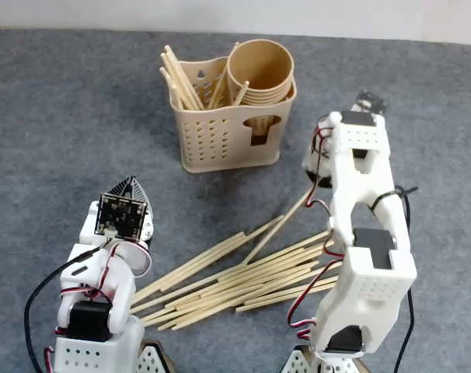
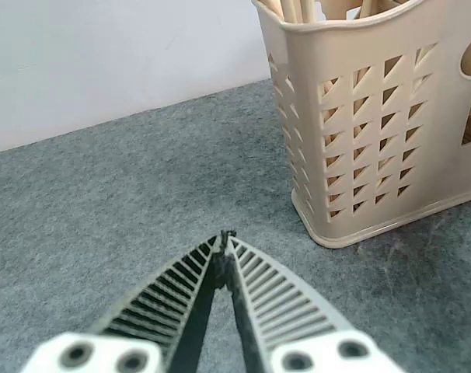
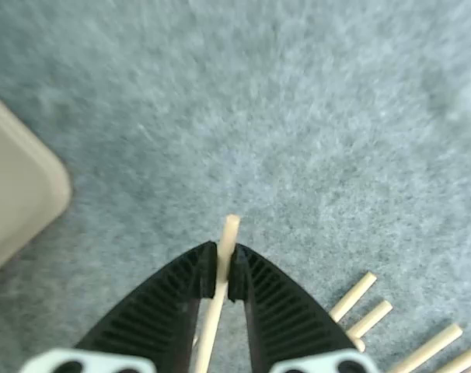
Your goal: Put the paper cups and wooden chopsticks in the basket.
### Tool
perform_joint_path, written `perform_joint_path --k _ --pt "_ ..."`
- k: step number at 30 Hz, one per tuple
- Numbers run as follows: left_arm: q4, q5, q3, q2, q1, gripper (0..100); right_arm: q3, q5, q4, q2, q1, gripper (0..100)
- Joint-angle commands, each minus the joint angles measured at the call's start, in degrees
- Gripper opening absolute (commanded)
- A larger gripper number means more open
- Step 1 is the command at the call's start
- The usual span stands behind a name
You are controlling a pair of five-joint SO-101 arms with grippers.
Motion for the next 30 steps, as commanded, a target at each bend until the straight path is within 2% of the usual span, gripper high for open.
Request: perform_joint_path --k 1,8,17,30 --pt "-1.1 -0.4 -0.4 -0.4 -0.1 1 -2.7 -0.7 0.7 -7.1 0.2 0.5" --pt "-1.1 -0.4 -0.4 -0.4 -0.1 1 -2.4 -1.3 0.8 -17.1 0.1 0.5" --pt "-1.1 -0.4 -0.4 -0.4 -0.1 1 -2.5 -0.9 8.0 -30.7 -1.8 0.5" --pt "-1.1 -0.4 -0.4 -0.4 -0.1 1 -2.4 2.8 11.2 -49.7 -13.0 0.5"
